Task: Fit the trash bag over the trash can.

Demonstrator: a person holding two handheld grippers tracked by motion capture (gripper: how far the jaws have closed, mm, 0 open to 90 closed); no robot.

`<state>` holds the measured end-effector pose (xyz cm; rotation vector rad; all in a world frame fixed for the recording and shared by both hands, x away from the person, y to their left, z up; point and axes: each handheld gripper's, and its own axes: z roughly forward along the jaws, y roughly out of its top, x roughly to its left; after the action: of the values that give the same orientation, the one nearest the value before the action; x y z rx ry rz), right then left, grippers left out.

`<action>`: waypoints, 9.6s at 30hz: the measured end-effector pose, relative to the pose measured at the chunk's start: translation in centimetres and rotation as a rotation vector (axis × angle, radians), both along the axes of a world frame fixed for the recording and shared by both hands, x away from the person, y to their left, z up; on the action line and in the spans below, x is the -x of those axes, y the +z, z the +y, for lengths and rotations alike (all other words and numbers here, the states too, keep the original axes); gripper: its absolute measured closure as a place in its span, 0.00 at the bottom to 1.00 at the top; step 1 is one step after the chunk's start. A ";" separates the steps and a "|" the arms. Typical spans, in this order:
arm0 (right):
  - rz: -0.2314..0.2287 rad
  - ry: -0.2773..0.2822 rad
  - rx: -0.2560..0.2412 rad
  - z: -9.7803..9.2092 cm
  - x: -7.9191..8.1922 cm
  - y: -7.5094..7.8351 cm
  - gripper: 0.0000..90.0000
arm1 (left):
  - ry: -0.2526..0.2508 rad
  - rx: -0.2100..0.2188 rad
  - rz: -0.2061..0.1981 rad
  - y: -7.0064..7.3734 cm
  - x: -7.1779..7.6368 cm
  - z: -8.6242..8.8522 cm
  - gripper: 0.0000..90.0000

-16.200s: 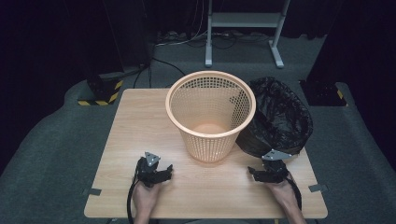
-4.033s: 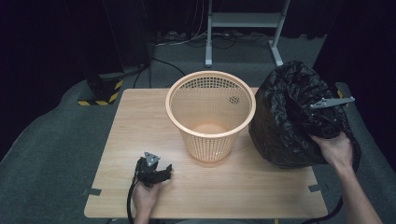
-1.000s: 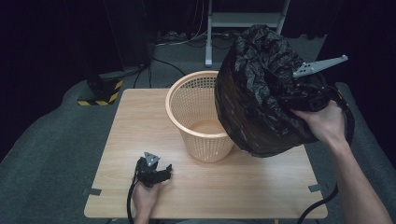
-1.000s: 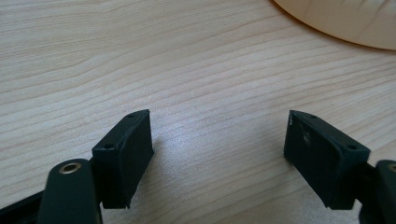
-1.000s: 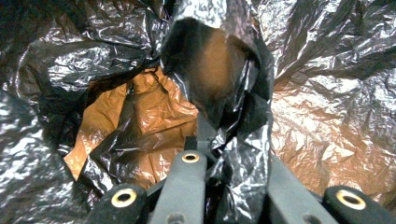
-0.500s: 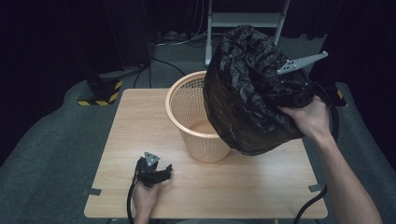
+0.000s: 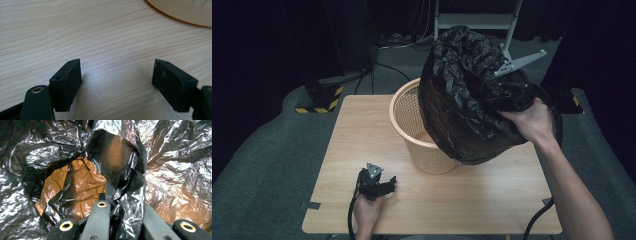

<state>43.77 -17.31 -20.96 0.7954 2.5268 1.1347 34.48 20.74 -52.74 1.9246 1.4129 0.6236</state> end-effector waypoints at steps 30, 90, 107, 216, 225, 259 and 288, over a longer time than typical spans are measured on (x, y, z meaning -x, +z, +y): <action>0.043 0.070 0.034 5.5 -2.2 -0.7 0.98 | -0.004 -0.004 0.001 0.0 0.0 0.0 0.26; 0.176 0.057 0.118 9.7 -5.0 -6.6 0.98 | -0.004 -0.001 0.001 0.0 0.1 0.0 0.26; 0.174 0.048 0.144 10.1 -5.0 -7.0 0.91 | -0.002 0.002 -0.001 0.0 0.1 0.0 0.27; 0.333 -0.051 0.282 17.4 -11.9 -9.6 1.00 | -0.003 0.005 -0.002 0.0 0.1 0.0 0.27; 0.276 -0.043 0.158 15.6 -10.8 -7.9 0.71 | -0.004 0.003 -0.002 0.0 0.1 0.0 0.27; 0.180 -0.318 0.197 10.2 -13.1 -7.9 0.59 | -0.007 0.003 -0.003 0.0 0.1 0.0 0.27; 0.220 -0.074 0.177 14.6 -10.6 -8.1 0.56 | -0.007 0.004 -0.002 0.0 0.1 0.0 0.27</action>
<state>54.41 -2.72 -29.03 1.0047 2.7020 0.8261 34.38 20.71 -52.73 1.9239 1.4050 0.6191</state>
